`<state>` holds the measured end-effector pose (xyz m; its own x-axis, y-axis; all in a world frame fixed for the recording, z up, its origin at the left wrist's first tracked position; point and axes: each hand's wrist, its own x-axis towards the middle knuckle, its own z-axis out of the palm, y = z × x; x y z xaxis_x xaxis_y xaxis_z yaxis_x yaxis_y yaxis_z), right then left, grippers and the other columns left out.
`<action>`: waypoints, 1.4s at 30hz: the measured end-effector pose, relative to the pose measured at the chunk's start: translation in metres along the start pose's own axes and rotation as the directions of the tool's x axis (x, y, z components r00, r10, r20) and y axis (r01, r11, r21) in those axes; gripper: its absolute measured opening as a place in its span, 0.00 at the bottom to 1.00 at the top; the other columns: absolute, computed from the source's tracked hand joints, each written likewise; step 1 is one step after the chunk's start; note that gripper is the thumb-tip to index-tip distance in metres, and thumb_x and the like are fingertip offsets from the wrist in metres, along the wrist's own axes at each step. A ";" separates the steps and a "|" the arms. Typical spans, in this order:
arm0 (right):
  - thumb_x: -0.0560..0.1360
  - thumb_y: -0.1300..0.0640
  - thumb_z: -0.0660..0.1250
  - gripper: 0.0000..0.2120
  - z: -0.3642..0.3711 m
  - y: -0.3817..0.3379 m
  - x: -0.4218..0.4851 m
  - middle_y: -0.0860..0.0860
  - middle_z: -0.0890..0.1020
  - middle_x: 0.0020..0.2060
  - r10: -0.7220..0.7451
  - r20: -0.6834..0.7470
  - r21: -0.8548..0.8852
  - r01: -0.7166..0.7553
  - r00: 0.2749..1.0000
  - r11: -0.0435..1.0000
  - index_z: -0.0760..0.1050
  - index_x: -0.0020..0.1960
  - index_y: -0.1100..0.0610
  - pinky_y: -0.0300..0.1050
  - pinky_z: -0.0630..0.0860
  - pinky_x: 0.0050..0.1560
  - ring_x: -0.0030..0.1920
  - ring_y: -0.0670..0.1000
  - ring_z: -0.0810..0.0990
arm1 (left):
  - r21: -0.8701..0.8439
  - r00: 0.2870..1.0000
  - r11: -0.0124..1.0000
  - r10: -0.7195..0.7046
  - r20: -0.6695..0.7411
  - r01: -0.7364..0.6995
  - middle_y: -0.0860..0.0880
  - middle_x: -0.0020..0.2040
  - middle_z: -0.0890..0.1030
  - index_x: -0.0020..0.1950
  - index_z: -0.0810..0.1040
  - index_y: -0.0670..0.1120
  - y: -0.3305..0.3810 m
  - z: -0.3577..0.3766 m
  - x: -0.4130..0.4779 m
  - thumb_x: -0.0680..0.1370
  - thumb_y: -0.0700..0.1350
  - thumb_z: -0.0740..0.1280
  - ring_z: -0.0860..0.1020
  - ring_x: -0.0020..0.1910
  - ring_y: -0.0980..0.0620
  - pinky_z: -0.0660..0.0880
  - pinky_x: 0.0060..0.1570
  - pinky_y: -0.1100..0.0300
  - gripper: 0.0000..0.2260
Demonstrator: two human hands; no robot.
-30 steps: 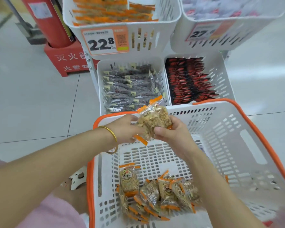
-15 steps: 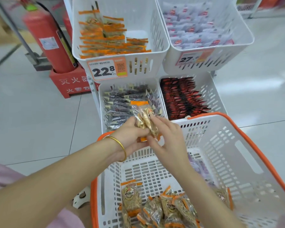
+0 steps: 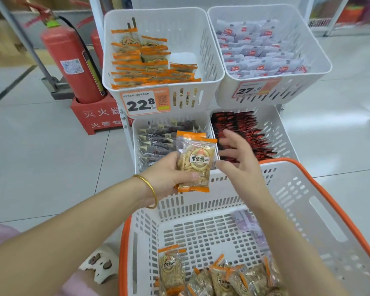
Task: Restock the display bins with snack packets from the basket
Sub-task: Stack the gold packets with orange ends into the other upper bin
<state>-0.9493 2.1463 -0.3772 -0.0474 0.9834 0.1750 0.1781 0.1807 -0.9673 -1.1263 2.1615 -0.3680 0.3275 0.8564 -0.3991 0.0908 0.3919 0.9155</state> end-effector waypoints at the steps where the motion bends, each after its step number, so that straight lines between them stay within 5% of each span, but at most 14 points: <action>1: 0.74 0.58 0.69 0.30 -0.009 -0.006 0.012 0.43 0.72 0.64 0.044 0.082 -0.022 -0.042 0.996 0.999 0.62 0.68 0.38 0.37 0.77 0.48 0.57 0.43 0.76 | 0.093 0.999 0.996 0.014 0.031 -0.016 0.41 0.59 0.79 0.63 0.69 0.44 0.007 -0.003 0.001 0.71 0.37 0.72 0.79 0.57 0.43 0.74 0.60 0.44 0.23; 4: 0.66 0.55 0.77 0.40 -0.029 -0.028 0.052 0.46 0.74 0.64 0.150 0.403 -0.036 -0.148 0.903 0.988 0.61 0.72 0.39 0.44 0.80 0.42 0.55 0.51 0.80 | 0.286 0.988 0.953 0.061 0.143 -0.100 0.43 0.59 0.79 0.67 0.66 0.45 0.031 -0.011 0.004 0.69 0.42 0.73 0.79 0.57 0.46 0.74 0.60 0.46 0.28; 6: 0.65 0.59 0.75 0.35 -0.033 -0.049 0.078 0.46 0.79 0.55 0.133 0.478 -0.057 -0.121 0.868 0.991 0.68 0.68 0.44 0.41 0.79 0.34 0.44 0.49 0.83 | 0.343 0.990 0.931 0.092 0.112 -0.125 0.45 0.58 0.78 0.68 0.62 0.44 0.053 -0.018 0.010 0.72 0.40 0.73 0.78 0.57 0.49 0.76 0.59 0.50 0.29; 10: 0.68 0.67 0.72 0.15 -0.028 -0.093 0.124 0.46 0.82 0.35 0.053 0.475 -0.082 -0.016 0.879 0.996 0.76 0.49 0.52 0.37 0.77 0.28 0.32 0.46 0.80 | 0.495 0.955 0.830 0.297 -0.005 -0.256 0.48 0.57 0.77 0.67 0.58 0.47 0.096 -0.028 0.020 0.71 0.46 0.74 0.78 0.51 0.54 0.77 0.53 0.56 0.31; 13: 0.69 0.70 0.71 0.13 -0.024 -0.120 0.164 0.49 0.82 0.36 -0.062 0.245 -0.020 0.069 0.968 0.997 0.74 0.45 0.54 0.41 0.80 0.31 0.33 0.46 0.80 | 0.628 0.768 0.672 0.615 -0.178 -0.393 0.53 0.62 0.73 0.69 0.59 0.47 0.116 -0.038 0.030 0.71 0.50 0.73 0.74 0.58 0.57 0.70 0.62 0.59 0.33; 15: 0.68 0.69 0.72 0.15 -0.018 -0.130 0.195 0.51 0.80 0.39 -0.181 0.003 -0.034 0.181 0.984 0.983 0.73 0.43 0.51 0.48 0.81 0.37 0.38 0.50 0.81 | 0.874 0.620 0.416 0.762 -0.186 -0.251 0.49 0.69 0.66 0.73 0.60 0.46 0.118 -0.049 0.038 0.73 0.54 0.69 0.64 0.68 0.51 0.60 0.68 0.57 0.32; 17: 0.65 0.65 0.72 0.13 -0.008 -0.125 0.231 0.50 0.81 0.40 -0.327 -0.173 -0.298 0.268 0.929 0.916 0.76 0.43 0.50 0.50 0.79 0.45 0.43 0.52 0.81 | 0.978 0.614 0.205 0.777 -0.137 -0.042 0.46 0.74 0.61 0.74 0.60 0.47 0.113 -0.060 0.049 0.74 0.61 0.62 0.56 0.73 0.46 0.52 0.72 0.50 0.33; 19: 0.63 0.65 0.71 0.13 0.008 -0.112 0.261 0.51 0.82 0.42 -0.383 -0.155 -0.557 0.240 0.911 0.795 0.79 0.45 0.52 0.46 0.76 0.47 0.46 0.53 0.81 | 0.988 0.669 0.123 0.727 -0.153 0.092 0.44 0.75 0.58 0.74 0.59 0.47 0.105 -0.066 0.057 0.73 0.65 0.55 0.53 0.75 0.44 0.47 0.72 0.44 0.34; 22: 0.65 0.70 0.68 0.13 0.031 -0.087 0.289 0.53 0.81 0.42 -0.238 -0.013 -0.639 0.175 0.971 0.749 0.78 0.45 0.56 0.44 0.76 0.47 0.46 0.54 0.80 | 0.991 0.714 0.038 0.690 -0.121 0.131 0.40 0.72 0.66 0.70 0.68 0.46 0.093 -0.071 0.064 0.71 0.63 0.64 0.62 0.72 0.39 0.54 0.69 0.38 0.33; 27: 0.71 0.72 0.59 0.15 0.040 -0.063 0.310 0.52 0.75 0.47 -0.009 0.068 -0.637 0.050 0.998 0.770 0.70 0.40 0.52 0.40 0.73 0.40 0.47 0.53 0.74 | 0.993 0.710 0.003 0.700 -0.084 0.116 0.40 0.65 0.74 0.64 0.74 0.44 0.089 -0.077 0.067 0.64 0.61 0.74 0.71 0.66 0.38 0.65 0.64 0.40 0.34; 29: 0.73 0.73 0.55 0.15 0.045 -0.061 0.312 0.54 0.75 0.51 0.049 0.137 -0.598 0.043 0.989 0.800 0.70 0.47 0.54 0.35 0.69 0.34 0.47 0.52 0.72 | 0.995 0.738 0.035 0.669 -0.092 0.092 0.42 0.71 0.67 0.70 0.67 0.46 0.093 -0.073 0.063 0.69 0.62 0.69 0.63 0.72 0.41 0.57 0.70 0.44 0.35; 33: 0.75 0.71 0.55 0.17 0.045 -0.070 0.303 0.57 0.73 0.63 0.086 0.146 -0.466 -0.009 0.985 0.885 0.68 0.61 0.59 0.41 0.69 0.45 0.48 0.52 0.73 | 0.996 0.728 0.069 0.679 -0.094 0.064 0.47 0.76 0.54 0.75 0.56 0.49 0.096 -0.072 0.061 0.75 0.61 0.62 0.49 0.76 0.46 0.44 0.73 0.50 0.34; 37: 0.74 0.73 0.54 0.24 0.024 -0.089 0.259 0.53 0.72 0.62 -0.071 0.074 -0.418 0.096 0.995 0.903 0.66 0.67 0.59 0.40 0.69 0.54 0.62 0.53 0.72 | 1.000 0.681 0.027 0.732 -0.016 -0.005 0.40 0.66 0.72 0.65 0.72 0.42 0.100 -0.072 0.050 0.70 0.53 0.71 0.68 0.68 0.39 0.60 0.68 0.42 0.27; 42: 0.70 0.76 0.56 0.26 -0.007 -0.085 0.124 0.49 0.77 0.53 -0.227 0.006 -0.090 0.227 0.974 0.970 0.71 0.52 0.45 0.40 0.75 0.56 0.54 0.48 0.79 | 0.993 0.670 0.007 0.738 0.076 -0.120 0.43 0.62 0.75 0.60 0.75 0.42 0.089 -0.048 0.012 0.70 0.53 0.58 0.69 0.62 0.42 0.67 0.60 0.48 0.23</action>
<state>-0.9639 2.2527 -0.2719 -0.0928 0.9165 0.3892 0.2500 0.3998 -0.8818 -1.1597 2.2229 -0.2938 0.3577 0.8380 0.4120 0.8952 -0.4334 0.1042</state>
